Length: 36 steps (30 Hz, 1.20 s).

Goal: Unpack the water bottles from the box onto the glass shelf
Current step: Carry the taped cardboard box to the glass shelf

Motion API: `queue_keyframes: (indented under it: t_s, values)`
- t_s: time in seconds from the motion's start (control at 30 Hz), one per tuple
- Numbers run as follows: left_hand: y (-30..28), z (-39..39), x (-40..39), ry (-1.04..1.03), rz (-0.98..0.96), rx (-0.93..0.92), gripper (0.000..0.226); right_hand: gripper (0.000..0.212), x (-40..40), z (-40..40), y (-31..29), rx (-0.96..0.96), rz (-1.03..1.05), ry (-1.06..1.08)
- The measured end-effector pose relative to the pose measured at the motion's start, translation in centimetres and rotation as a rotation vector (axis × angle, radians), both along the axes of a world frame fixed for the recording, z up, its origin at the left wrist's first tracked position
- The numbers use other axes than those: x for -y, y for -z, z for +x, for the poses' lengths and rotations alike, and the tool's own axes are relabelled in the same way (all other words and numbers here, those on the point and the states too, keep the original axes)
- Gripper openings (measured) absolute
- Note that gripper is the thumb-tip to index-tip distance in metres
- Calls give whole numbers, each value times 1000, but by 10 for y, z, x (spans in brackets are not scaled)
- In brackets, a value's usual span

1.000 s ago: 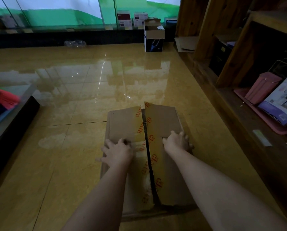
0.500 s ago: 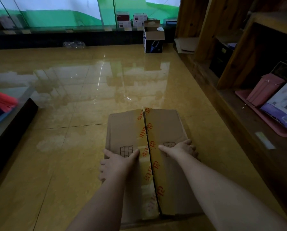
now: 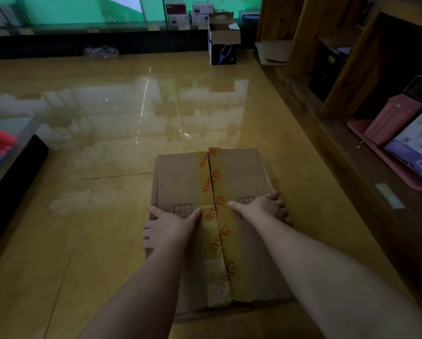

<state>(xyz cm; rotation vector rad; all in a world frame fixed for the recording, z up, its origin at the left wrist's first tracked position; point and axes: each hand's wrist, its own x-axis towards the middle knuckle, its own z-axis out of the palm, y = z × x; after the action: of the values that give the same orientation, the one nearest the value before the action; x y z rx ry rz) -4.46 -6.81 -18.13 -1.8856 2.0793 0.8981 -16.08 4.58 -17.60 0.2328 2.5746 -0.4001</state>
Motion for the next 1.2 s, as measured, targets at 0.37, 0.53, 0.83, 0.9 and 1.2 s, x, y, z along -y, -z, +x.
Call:
queue_keyframes:
  t_s: [0.37, 0.53, 0.83, 0.9, 1.2]
  values:
    - [7, -21, 15, 109, -77, 49, 107, 102, 17, -12, 8, -78, 2, -117]
    - [9, -34, 25, 149, -100, 45, 99, 96, 28, -23, 9, -99, -4, -148]
    - [14, -63, 55, 148, -127, 36, 95, 101, 52, -53, 11, -103, -36, -241]
    - [15, -71, 64, 146, -133, 29, 95, 100, 60, -61, 13, -116, -37, -263]
    - [20, -111, 114, 161, -188, 38, 93, 94, 110, -99, 23, -202, 53, -354]
